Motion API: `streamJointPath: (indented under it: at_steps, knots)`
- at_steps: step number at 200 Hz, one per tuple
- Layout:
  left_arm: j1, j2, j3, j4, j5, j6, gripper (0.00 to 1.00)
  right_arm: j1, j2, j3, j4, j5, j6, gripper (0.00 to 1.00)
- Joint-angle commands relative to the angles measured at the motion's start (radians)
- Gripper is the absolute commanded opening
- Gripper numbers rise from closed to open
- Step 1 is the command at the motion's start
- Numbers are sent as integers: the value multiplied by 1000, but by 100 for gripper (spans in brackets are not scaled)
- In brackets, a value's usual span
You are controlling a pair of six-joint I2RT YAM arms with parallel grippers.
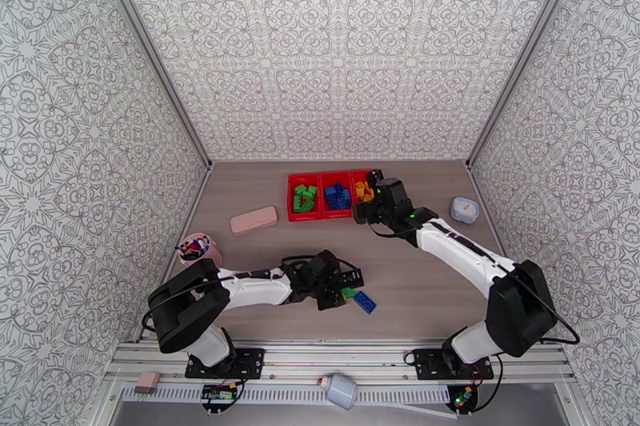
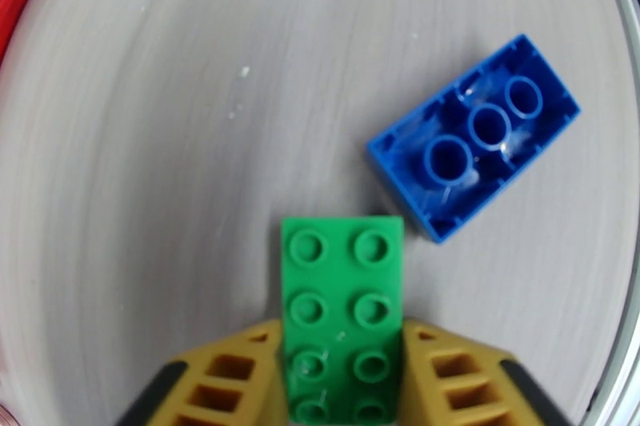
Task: Sort the legos into containers by color
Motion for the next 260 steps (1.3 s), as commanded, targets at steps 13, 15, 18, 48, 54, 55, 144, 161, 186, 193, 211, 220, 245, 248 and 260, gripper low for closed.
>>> streamJointPath:
  at_steps: [13, 15, 18, 48, 54, 55, 144, 161, 186, 193, 211, 220, 245, 248, 260]
  knots:
    - [-3, -18, 5, -1, -20, -15, 24, -7, -60, -32, -27, 22, 11, 92]
    - [-3, -21, 3, 1, -21, -16, 24, -7, -62, -33, -27, 21, 11, 92]
    - [-2, -27, 1, 2, -24, -16, 24, -7, -65, -34, -27, 20, 11, 92]
    - [9, -107, -39, 48, -51, -30, 24, -7, -90, -43, -33, -6, 21, 91]
    - [14, -127, -50, 62, -56, -36, 24, -6, -95, -46, -33, -13, 23, 91]
    - [15, -130, -52, 64, -58, -37, 24, -6, -97, -47, -33, -14, 23, 91]
    - [164, -427, -192, 297, -258, -341, 23, -6, -203, -121, 4, -104, 32, 93]
    - [218, -437, -164, 262, -281, -430, 23, 3, -193, -115, 2, -118, 39, 94]
    - [281, -407, -98, 182, -389, -572, 17, 35, -175, -111, 20, -120, 29, 94]
    - [295, -393, -74, 154, -434, -615, 16, 47, -167, -106, 23, -122, 24, 94]
    - [344, -349, -2, 89, -454, -686, 16, 86, -144, -91, 36, -124, 4, 94]
    - [374, -319, 38, 48, -446, -717, 17, 106, -132, -82, 44, -125, -5, 94]
    - [454, -207, 175, -87, -392, -784, 18, 156, -96, -61, 76, -137, -11, 94]
    - [462, -193, 191, -100, -385, -786, 18, 161, -91, -59, 80, -140, -11, 94]
    - [489, -141, 249, -143, -367, -801, 18, 178, -74, -49, 86, -143, -8, 95]
